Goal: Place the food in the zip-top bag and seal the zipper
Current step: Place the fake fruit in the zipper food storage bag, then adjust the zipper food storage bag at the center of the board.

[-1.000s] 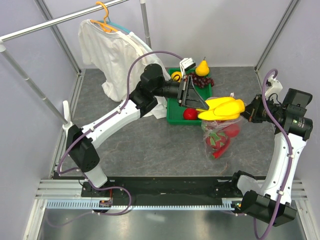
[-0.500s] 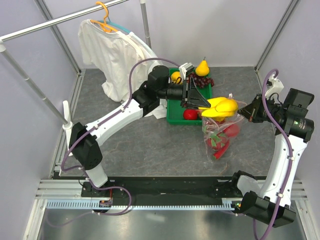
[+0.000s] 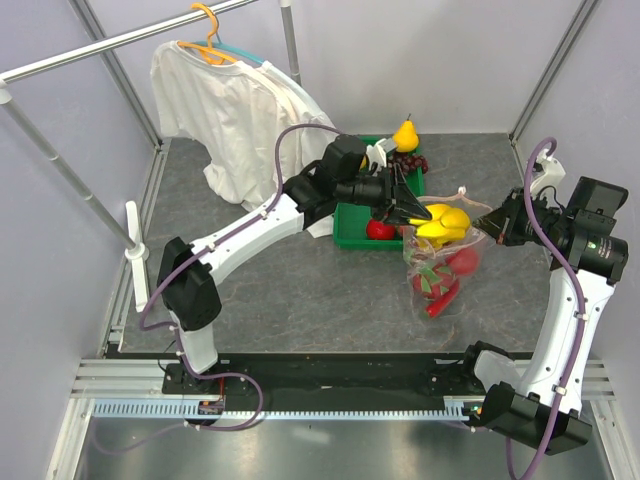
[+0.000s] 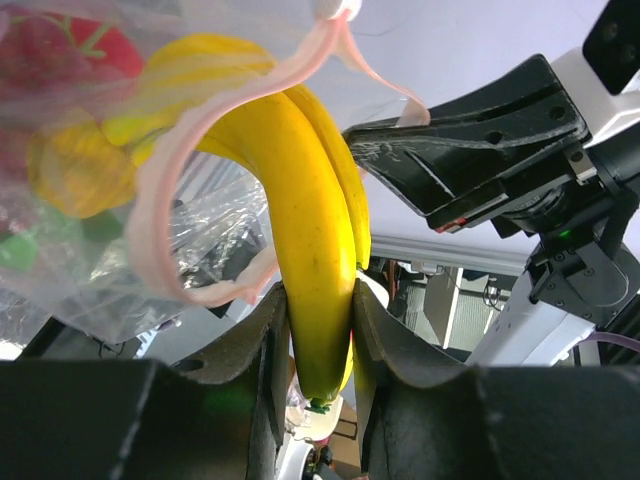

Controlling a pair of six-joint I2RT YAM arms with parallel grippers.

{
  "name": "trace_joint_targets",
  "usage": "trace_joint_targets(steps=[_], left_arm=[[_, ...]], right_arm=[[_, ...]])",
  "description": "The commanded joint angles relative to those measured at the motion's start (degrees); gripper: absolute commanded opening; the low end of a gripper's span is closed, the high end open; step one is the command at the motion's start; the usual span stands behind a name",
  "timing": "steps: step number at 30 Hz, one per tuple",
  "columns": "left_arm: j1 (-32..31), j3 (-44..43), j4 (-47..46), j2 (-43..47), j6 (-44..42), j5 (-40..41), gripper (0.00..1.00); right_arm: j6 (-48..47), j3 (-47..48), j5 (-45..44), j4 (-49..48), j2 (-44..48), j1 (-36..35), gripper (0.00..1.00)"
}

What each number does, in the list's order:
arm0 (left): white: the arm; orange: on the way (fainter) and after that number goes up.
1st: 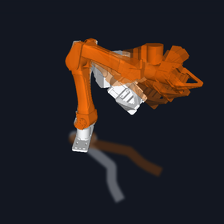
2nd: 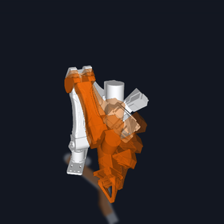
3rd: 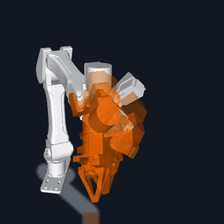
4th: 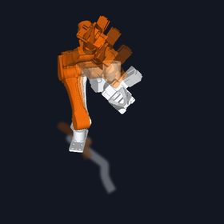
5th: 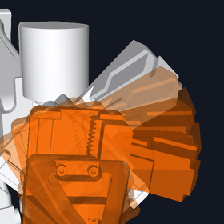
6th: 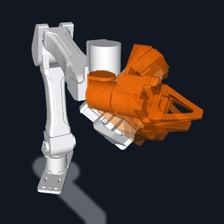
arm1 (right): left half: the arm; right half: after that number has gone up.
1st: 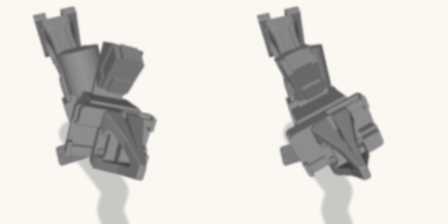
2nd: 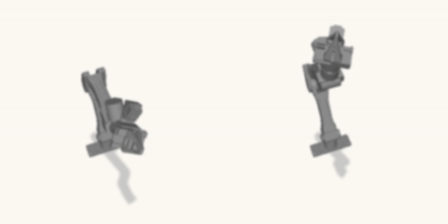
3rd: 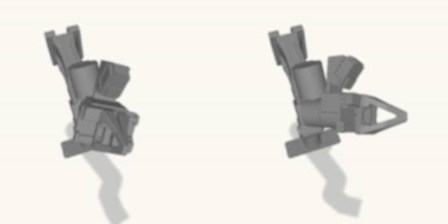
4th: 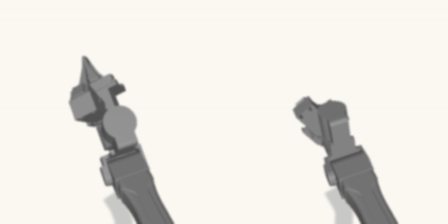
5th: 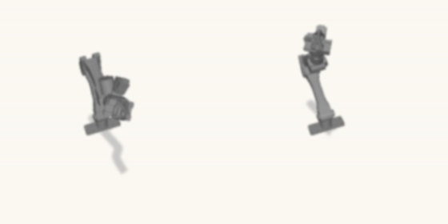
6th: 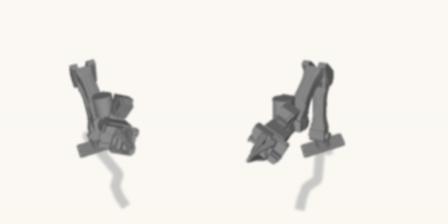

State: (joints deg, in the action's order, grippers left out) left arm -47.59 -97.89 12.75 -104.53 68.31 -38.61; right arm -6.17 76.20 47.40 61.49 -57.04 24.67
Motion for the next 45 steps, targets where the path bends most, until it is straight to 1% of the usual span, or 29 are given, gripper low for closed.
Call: trace_joint_targets(steps=[1, 3, 5, 7, 10, 13, 15, 16, 17, 18, 20, 21, 23, 24, 25, 26, 27, 29, 30, 31, 33, 35, 36, 38, 39, 41, 42, 44, 45], left_arm=[[-0.92, -4.5, -3.52, 0.21, -1.07, 1.61, 0.09], [-1.36, -6.6, -3.79, -0.32, -3.78, 2.57, 0.07], [-1.97, -6.35, -5.63, -0.24, -4.59, 3.54, 0.06], [-2.68, -5.74, -9.84, -0.5, -5.65, 4.16, 0.05], [-3.21, -5.3, -12.49, -1.99, -4.16, 2.5, 0.02], [-3.38, -1.88, -18.7, -2.08, -2.75, 1.26, 0.02], [-3.38, -0.3, -18.91, -2.43, -1.96, 1.78, 0.02], [-3.47, -0.03, -15.6, -2.61, -1.87, 2.48, 0.04], [-3.3, 0.06, -13.39, -2.61, -1.96, 3.36, 0.07], [-3.3, 0.15, -10.32, -2.61, -2.48, 5.11, 0.16], [-2.77, 0.33, -4.96, -2.26, -3.01, 6.61, 0.26], [-2.68, 0.33, -3.89, -1.91, -4.66, 7.58, 0.4], [-2.42, -0.55, 0.31, -1.03, -6.87, 8.55, 0.57], [-2.5, -2.03, 1.65, -0.76, -9.92, 9.16, 0.7], [-2.59, -2.48, 2.79, -0.41, -11.52, 9.34, 0.73], [-2.68, -2.66, 3.85, 0.37, -13.1, 9.78, 0.84], [-2.68, -2.57, 6.82, 1.86, -16.69, 11.7, 0.96], [-2.77, -2.48, 8.86, 3.54, -21.09, 11.72, 0.96], [-2.59, -2.31, 11.56, 5.11, -25.73, 12.85, 0.95], [-2.51, -2.14, 12.55, 6.0, -28.12, 13.21, 0.93], [-1.98, -2.74, 14.48, 7.4, -35.05, 13.21, 0.86], [-0.66, -3.01, 15.28, 9.69, -39.81, 10.94, 0.81], [0.21, -3.36, 15.2, 10.48, -46.8, 7.88, 0.78], [0.57, -2.23, 13.36, 13.82, -56.83, 0.68, 0.78], [0.48, -0.57, 13.0, 14.87, -68.46, -7.02, 0.74], [-0.57, 1.72, 12.3, 17.86, -79.16, -7.44, 0.7], [-1.01, 2.6, 13.69, 18.31, -89.83, -9.79, 0.67], [-1.36, 3.66, 14.66, 19.1, -99.02, -9.98, 0.67], [-2.41, 4.54, 15.28, 19.28, -102.03, -9.91, 0.67]], right_arm=[[-1.56, 1.49, 4.37, -1.29, 1.14, 0.21, 0.0], [-1.74, 1.4, 5.07, -1.2, 1.22, 0.21, 0.0], [-1.74, 1.4, 6.38, -1.11, 1.31, 0.21, 0.0], [-1.74, 1.4, 7.18, -1.11, 1.4, 0.21, 0.0], [-1.56, 1.32, 7.45, -1.11, 1.49, 0.21, 0.0], [-2.0, 1.58, 7.01, -0.94, 1.49, 0.21, 0.0], [-2.0, 1.84, 7.01, -1.03, 1.4, 0.21, 0.0], [-2.17, 1.84, 7.09, -0.94, 1.4, 0.21, 0.0], [-2.18, 1.93, 7.1, -0.94, 1.31, 0.21, 0.0], [-2.18, 2.19, 7.1, -0.94, 1.4, 0.21, 0.0], [-2.18, 2.46, 7.09, -0.85, 1.31, 0.21, 0.0], [-2.18, 2.46, 7.27, -0.85, 1.4, 0.21, 0.0], [-2.18, 2.37, 7.97, -0.85, 1.57, 0.21, 0.0], [-2.18, 2.2, 8.24, -0.85, 1.66, 0.21, 0.0], [-2.09, 2.11, 8.5, -0.85, 1.58, 0.21, 0.0], [-2.0, 2.19, 8.85, -0.85, 1.66, 0.21, 0.0], [-1.74, 2.37, 8.85, -0.85, 1.58, 0.21, 0.0], [-1.47, 2.72, 8.94, -0.76, 1.4, 0.21, 0.0], [-1.21, 3.07, 8.94, -0.68, 1.4, 0.21, 0.0], [-1.03, 3.16, 9.03, -0.76, 1.4, 0.21, 0.0], [-0.68, 3.6, 9.46, -0.76, 1.4, 0.21, 0.0], [-0.24, 3.95, 9.73, -0.76, 1.31, 0.21, 0.0], [-0.24, 4.21, 9.91, -0.76, 1.31, 0.21, 0.0], [-0.07, 4.39, 10.0, -0.76, 1.31, 0.21, 0.0], [0.02, 4.3, 10.17, -0.76, 1.31, 0.21, 0.0], [0.11, 4.3, 10.43, -0.85, 1.14, 0.21, 0.0], [0.11, 4.39, 10.44, -0.85, 1.14, 0.21, 0.0], [0.2, 4.39, 10.35, -1.02, 1.22, 0.21, 0.0], [0.2, 4.3, 10.26, -1.11, 1.31, 0.21, 0.0]])
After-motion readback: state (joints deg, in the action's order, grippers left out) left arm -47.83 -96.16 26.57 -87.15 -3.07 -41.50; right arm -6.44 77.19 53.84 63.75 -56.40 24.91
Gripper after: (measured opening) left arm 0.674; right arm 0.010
